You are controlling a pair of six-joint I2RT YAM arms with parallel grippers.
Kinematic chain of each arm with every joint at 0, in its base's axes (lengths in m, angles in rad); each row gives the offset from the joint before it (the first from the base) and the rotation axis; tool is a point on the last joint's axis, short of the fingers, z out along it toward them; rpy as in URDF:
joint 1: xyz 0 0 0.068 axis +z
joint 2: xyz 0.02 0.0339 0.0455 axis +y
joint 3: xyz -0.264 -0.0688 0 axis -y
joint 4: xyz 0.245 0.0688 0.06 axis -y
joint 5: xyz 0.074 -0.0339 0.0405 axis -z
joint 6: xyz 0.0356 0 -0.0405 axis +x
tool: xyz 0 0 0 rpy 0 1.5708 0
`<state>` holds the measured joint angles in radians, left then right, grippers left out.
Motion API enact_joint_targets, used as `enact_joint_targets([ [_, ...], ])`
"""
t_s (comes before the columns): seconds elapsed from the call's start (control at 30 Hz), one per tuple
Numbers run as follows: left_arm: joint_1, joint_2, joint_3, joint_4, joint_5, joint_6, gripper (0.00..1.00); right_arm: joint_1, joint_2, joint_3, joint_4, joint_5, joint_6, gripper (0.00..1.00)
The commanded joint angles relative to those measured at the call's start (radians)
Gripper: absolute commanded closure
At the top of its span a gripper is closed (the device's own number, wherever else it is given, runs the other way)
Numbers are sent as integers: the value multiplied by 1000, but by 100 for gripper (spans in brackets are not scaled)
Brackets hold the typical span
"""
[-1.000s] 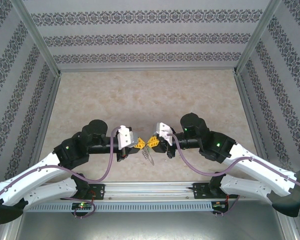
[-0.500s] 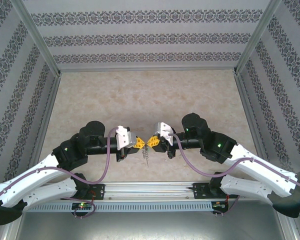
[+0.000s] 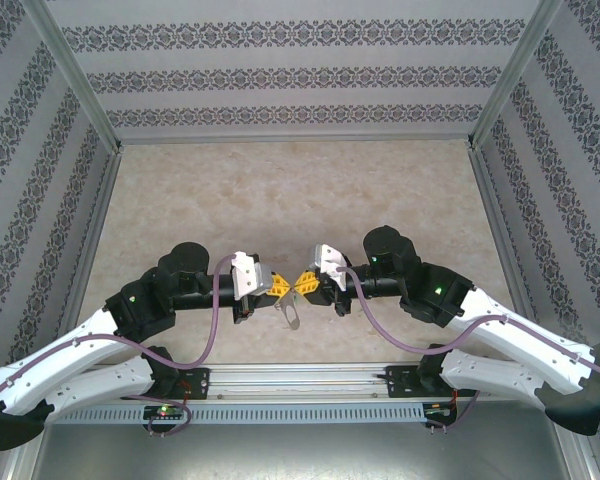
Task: Put the keys on the keyring
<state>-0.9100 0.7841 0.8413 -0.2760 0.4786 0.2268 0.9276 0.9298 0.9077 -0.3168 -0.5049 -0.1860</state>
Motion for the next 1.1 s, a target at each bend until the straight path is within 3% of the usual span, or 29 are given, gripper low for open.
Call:
enact_joint_targets([
  [0.0, -13, -29, 1, 75, 49, -14, 100, -4, -9, -20, 11, 45, 9, 89],
  [0.2, -13, -28, -1, 73, 48, -13, 100, -4, -13, -21, 15, 51, 14, 85],
  [0.37, -13, -29, -4, 76, 49, -14, 100, -4, -12, -21, 15, 51, 13, 95],
  [0.9, -13, -27, 8, 81, 57, -11, 100, -6, 46, 8, 19, 26, 10, 98],
  [0.97, -13, -27, 10, 81, 57, -10, 100, -6, 49, 14, 18, 25, 10, 97],
  [1.07, -13, -29, 10, 80, 52, -10, 100, -6, 41, 14, 16, 30, 6, 87],
])
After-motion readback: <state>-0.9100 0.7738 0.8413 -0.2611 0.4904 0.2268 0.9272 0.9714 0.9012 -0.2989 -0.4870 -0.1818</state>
